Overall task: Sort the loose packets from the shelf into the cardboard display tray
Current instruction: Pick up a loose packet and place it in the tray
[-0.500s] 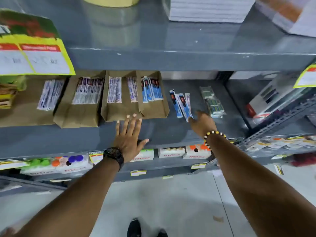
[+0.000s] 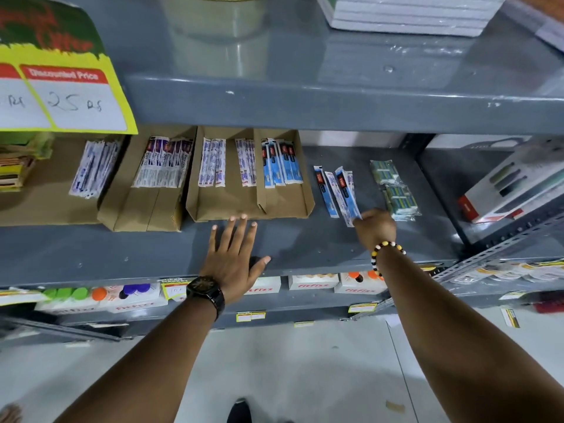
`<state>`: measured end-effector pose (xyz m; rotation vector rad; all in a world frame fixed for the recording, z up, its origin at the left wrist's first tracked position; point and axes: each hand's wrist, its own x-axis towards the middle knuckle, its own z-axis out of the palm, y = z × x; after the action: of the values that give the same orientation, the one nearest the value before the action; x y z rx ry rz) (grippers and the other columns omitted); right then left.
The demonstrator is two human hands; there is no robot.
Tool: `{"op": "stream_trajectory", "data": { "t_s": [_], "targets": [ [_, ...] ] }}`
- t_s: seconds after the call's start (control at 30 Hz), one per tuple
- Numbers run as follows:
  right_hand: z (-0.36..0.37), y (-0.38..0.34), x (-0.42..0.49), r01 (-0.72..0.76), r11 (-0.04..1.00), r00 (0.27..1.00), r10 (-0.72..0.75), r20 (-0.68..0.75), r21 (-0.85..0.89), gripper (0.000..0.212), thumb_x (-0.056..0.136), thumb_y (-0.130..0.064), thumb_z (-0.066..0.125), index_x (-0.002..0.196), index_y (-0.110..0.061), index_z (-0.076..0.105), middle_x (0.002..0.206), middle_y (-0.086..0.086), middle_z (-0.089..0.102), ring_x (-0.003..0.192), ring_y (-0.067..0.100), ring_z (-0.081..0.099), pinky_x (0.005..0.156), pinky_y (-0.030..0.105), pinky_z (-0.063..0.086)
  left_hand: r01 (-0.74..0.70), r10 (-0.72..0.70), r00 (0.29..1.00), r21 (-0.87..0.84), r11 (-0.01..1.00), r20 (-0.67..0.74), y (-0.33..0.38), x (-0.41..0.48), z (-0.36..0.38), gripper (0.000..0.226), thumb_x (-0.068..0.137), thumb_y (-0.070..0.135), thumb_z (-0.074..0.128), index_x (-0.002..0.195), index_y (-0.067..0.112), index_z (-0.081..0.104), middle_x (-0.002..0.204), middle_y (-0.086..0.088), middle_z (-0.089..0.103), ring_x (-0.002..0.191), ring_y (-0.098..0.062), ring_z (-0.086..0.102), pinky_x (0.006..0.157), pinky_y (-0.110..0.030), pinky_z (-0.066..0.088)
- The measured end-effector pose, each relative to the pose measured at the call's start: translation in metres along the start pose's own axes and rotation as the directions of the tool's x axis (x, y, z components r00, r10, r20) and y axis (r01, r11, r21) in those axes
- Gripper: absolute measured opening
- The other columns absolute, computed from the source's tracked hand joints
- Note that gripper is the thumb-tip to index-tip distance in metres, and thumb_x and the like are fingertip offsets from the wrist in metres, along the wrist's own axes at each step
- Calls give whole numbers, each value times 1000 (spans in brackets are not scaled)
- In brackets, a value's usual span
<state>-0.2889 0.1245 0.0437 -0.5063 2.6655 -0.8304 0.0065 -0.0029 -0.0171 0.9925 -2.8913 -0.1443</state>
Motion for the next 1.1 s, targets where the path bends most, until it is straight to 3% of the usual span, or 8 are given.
{"op": "stream_trajectory", "data": {
  "t_s": [0.23,0.37,0.47,0.6,0.73,0.8,0.9,1.1],
  "targets": [
    [-25,5,-20,30,931,978,48,-203,363,5,86,-23,67,89,-20,69,78,3,69,77,22,62,71,26,44,82,-76,995,-89,993,64,1,2,-13,89,87,75,13,157,22,11,167,-7,-8,152,-29,-13,119,-56,-7],
    [-40,4,-33,123,841,987,-46,-156,528,3,86,-20,71,84,-22,71,74,-6,68,70,8,60,69,23,45,221,-202,975,-359,907,90,6,8,-37,79,93,67,38,156,24,18,168,-7,-2,153,-28,-5,122,-54,6],
    [-50,-3,-42,180,778,982,-178,-63,601,6,87,-17,72,87,-23,74,71,-9,67,59,-4,56,59,14,44,278,-279,955,-643,714,103,7,17,-58,71,91,60,53,151,27,32,164,-8,20,151,-27,17,119,-49,24],
    [-64,-16,-57,301,759,908,-412,68,577,15,87,-14,73,101,-12,75,71,-8,66,56,-4,53,58,11,43,255,-294,939,-932,255,177,17,22,-97,57,94,40,63,144,23,42,146,-4,51,128,-17,52,107,-40,43],
    [-77,-29,-67,298,756,817,-517,254,583,16,83,-14,76,99,-12,78,72,0,72,59,2,52,55,16,40,212,-230,955,-972,100,185,19,11,-125,36,97,31,59,133,30,52,122,12,64,118,-15,60,97,-40,49],
    [-83,-32,-70,283,772,774,-534,340,570,18,82,-19,77,99,-14,78,83,19,72,69,14,50,57,22,38,182,-228,960,-980,75,161,17,4,-131,27,96,32,61,123,34,59,118,9,68,114,-13,65,94,-37,51],
    [-89,-37,-74,290,770,717,-568,403,568,18,82,-23,76,98,-15,79,83,16,71,73,25,47,56,24,38,142,-258,959,-987,79,117,16,-6,-137,21,94,29,65,114,27,68,113,2,73,110,-15,68,94,-37,53],
    [-95,-44,-82,205,707,714,-581,391,677,29,77,-18,80,104,-9,75,89,18,75,62,13,53,54,21,40,128,-304,946,-991,40,110,14,-15,-146,8,91,21,69,98,21,73,90,6,77,99,-14,71,89,-36,52]
  ]
}}
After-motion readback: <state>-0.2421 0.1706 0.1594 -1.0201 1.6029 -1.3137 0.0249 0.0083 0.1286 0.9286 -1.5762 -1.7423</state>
